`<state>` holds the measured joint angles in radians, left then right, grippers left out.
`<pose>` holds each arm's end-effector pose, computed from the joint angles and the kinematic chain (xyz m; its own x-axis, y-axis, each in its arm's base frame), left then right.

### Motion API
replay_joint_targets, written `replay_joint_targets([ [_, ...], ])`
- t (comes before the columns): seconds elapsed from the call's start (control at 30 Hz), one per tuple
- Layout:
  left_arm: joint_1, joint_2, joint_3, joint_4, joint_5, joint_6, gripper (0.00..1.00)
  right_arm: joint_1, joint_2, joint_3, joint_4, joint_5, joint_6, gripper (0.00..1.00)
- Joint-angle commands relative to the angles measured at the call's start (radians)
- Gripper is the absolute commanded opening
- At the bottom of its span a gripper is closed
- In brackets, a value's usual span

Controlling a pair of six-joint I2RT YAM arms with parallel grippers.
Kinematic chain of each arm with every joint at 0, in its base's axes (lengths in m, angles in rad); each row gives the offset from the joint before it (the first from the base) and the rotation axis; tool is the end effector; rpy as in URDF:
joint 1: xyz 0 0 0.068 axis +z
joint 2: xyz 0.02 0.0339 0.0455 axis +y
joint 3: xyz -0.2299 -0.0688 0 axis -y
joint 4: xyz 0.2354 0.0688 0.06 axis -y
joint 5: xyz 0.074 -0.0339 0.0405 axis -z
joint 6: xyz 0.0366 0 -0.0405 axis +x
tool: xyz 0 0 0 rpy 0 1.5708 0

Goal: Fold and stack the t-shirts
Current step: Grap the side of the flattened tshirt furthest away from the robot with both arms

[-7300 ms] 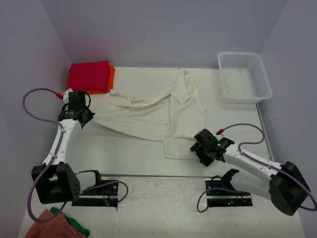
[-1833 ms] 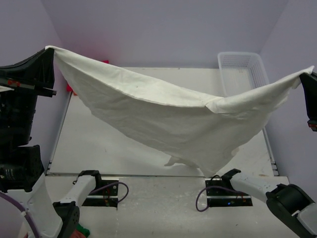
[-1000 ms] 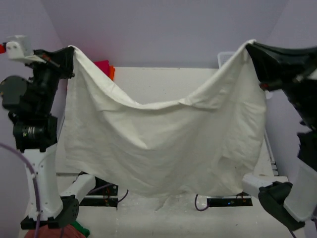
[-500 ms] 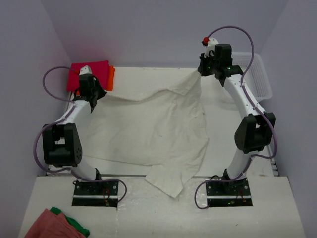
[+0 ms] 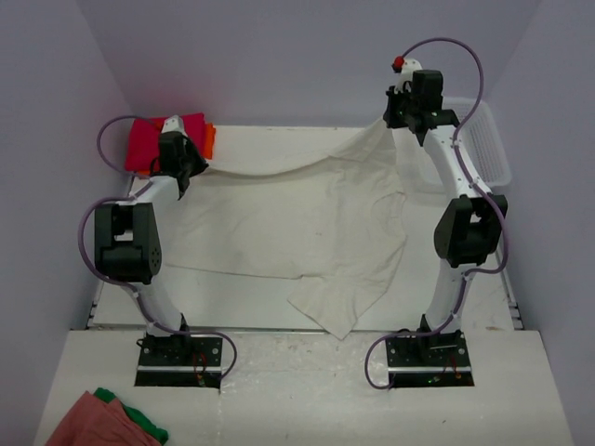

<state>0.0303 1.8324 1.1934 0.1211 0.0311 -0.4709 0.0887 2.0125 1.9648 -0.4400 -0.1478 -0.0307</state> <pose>0.4001 0.0110 0.1886 -0.4395 -0.4670 -0.7673 -0.2274 0.8842 -0.4079 0.4514 0.0456 0.3184 -0.4599 -0.0714 -0.8851 -0.2314 0.9720 0.0419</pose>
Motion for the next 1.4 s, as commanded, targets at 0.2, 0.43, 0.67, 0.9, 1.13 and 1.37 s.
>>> replay_joint_targets([
  [0.2, -0.003, -0.031, 0.064, -0.018, -0.063, 0.103, 0.00, 0.025, -0.047, 0.059, -0.104, 0.072, 0.055, 0.00],
  [0.43, 0.006, -0.084, 0.051, -0.070, -0.148, 0.123, 0.00, 0.088, -0.130, -0.044, -0.238, 0.126, 0.167, 0.00],
  [0.67, 0.026, -0.062, 0.071, -0.155, -0.158, 0.129, 0.00, 0.105, -0.274, -0.265, -0.290, 0.186, 0.268, 0.00],
  [0.9, 0.026, -0.048, 0.038, -0.179, -0.157, 0.095, 0.00, 0.112, -0.379, -0.441, -0.316, 0.244, 0.316, 0.00],
  [1.13, 0.025, -0.062, -0.011, -0.189, -0.148, 0.094, 0.00, 0.149, -0.405, -0.556, -0.299, 0.277, 0.341, 0.00],
  [1.37, 0.020, -0.073, -0.032, -0.212, -0.154, 0.107, 0.00, 0.167, -0.399, -0.598, -0.298, 0.309, 0.359, 0.00],
])
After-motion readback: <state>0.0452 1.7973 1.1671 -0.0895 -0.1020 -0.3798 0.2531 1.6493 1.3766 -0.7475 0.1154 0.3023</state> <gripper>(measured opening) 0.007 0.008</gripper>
